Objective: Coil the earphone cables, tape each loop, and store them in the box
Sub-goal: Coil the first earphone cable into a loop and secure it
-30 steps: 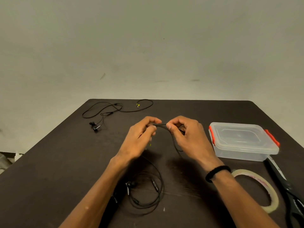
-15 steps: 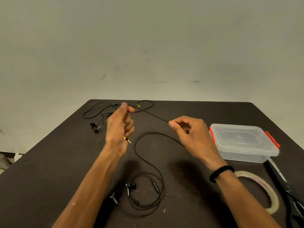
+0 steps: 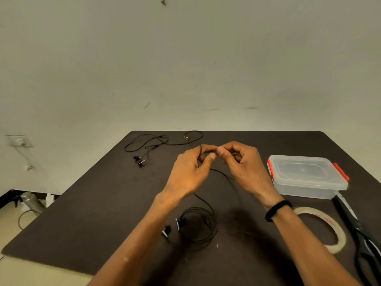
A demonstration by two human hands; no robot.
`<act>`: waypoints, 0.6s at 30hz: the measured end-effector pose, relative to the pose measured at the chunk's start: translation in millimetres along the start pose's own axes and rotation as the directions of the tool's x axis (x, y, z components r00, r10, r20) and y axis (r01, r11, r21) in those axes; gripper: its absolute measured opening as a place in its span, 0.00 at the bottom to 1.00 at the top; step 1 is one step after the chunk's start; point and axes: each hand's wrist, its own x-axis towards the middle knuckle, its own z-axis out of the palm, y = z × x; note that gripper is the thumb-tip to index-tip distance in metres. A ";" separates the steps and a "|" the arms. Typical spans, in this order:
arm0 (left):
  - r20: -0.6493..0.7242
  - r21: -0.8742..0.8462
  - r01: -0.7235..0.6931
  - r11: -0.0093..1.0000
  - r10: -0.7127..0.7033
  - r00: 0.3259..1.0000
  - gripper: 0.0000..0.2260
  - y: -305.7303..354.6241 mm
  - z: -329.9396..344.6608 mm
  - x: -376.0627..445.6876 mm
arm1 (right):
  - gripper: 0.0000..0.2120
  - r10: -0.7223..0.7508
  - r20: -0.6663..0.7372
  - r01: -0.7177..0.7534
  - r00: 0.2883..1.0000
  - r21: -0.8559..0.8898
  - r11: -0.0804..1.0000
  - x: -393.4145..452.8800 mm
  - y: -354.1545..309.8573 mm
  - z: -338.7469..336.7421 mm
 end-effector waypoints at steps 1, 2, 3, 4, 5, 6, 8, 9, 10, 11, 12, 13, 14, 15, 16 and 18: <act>-0.011 0.052 -0.006 0.999 0.007 1.000 0.09 -0.8 -1.2 -3.5 | 0.08 0.007 0.008 -0.007 1.000 0.003 1.000 -0.9 0.2 -0.3; -0.021 0.084 -0.003 0.996 0.005 1.000 0.09 -1.6 -2.4 -6.2 | 0.08 0.012 0.022 -0.013 1.000 0.006 1.000 -1.3 -0.1 0.1; -0.034 0.109 0.008 0.994 -0.005 0.999 0.09 -2.7 -3.9 -7.2 | 0.08 0.018 0.039 -0.018 0.999 0.009 1.000 -1.5 -0.2 0.6; -0.048 0.131 0.024 0.991 -0.018 0.999 0.09 -3.9 -6.5 -7.3 | 0.07 0.022 0.057 -0.023 0.998 0.015 1.000 -1.5 -1.0 1.4; -0.061 0.154 0.034 0.987 -0.025 0.998 0.10 -4.7 -10.4 -6.9 | 0.07 0.026 0.072 -0.028 0.997 0.021 0.999 -1.5 -1.4 1.9; -0.076 0.175 0.037 0.984 -0.023 0.997 0.10 -5.1 -15.4 -6.1 | 0.06 0.030 0.082 -0.032 0.996 0.024 0.999 -1.6 -1.5 2.1; -0.130 0.202 0.056 0.978 -0.030 0.991 0.10 -6.8 -29.7 -4.2 | 0.06 0.041 0.086 -0.043 0.995 0.021 0.999 -1.3 -1.2 1.0; -0.170 0.198 0.088 0.976 -0.054 0.984 0.10 -9.7 -38.0 -2.3 | 0.06 0.047 0.083 -0.049 0.995 0.021 0.999 -0.7 -0.9 -0.2; -0.214 0.179 0.132 0.975 -0.093 0.972 0.10 -13.1 -46.7 -0.3 | 0.06 0.052 0.080 -0.054 0.995 0.021 0.998 0.0 -0.1 -1.9; -0.259 0.155 0.176 0.972 -0.132 0.957 0.09 -16.1 -55.4 1.7 | 0.06 0.059 0.076 -0.060 0.995 0.021 0.998 0.7 0.7 -3.5; -0.302 0.131 0.211 0.969 -0.164 0.939 0.09 -18.7 -63.0 3.6 | 0.06 0.064 0.070 -0.066 0.995 0.020 0.998 1.5 1.5 -5.0; -0.338 0.124 0.236 0.964 -0.182 0.923 0.09 -21.6 -69.2 5.1 | 0.06 0.069 0.062 -0.070 0.996 0.015 0.997 2.1 2.3 -6.2; -0.357 0.133 0.248 0.960 -0.187 0.915 0.08 -22.0 -73.6 5.5 | 0.06 0.072 0.053 -0.073 0.996 0.015 0.997 2.5 2.3 -7.2; -0.352 0.160 0.244 0.956 -0.176 0.919 0.08 -19.6 -76.0 4.7 | 0.06 0.072 0.045 -0.073 0.996 0.017 0.997 3.0 1.9 -7.4; -0.313 0.195 0.220 0.956 -0.152 0.938 0.09 -15.0 -75.3 3.3 | 0.06 0.068 0.045 -0.069 0.997 0.019 0.997 3.3 1.5 -7.3; -0.146 0.252 0.110 0.961 -0.075 0.986 0.16 -2.1 -66.1 -0.8 | 0.07 0.055 0.065 -0.056 0.996 0.015 0.998 2.9 0.1 -5.9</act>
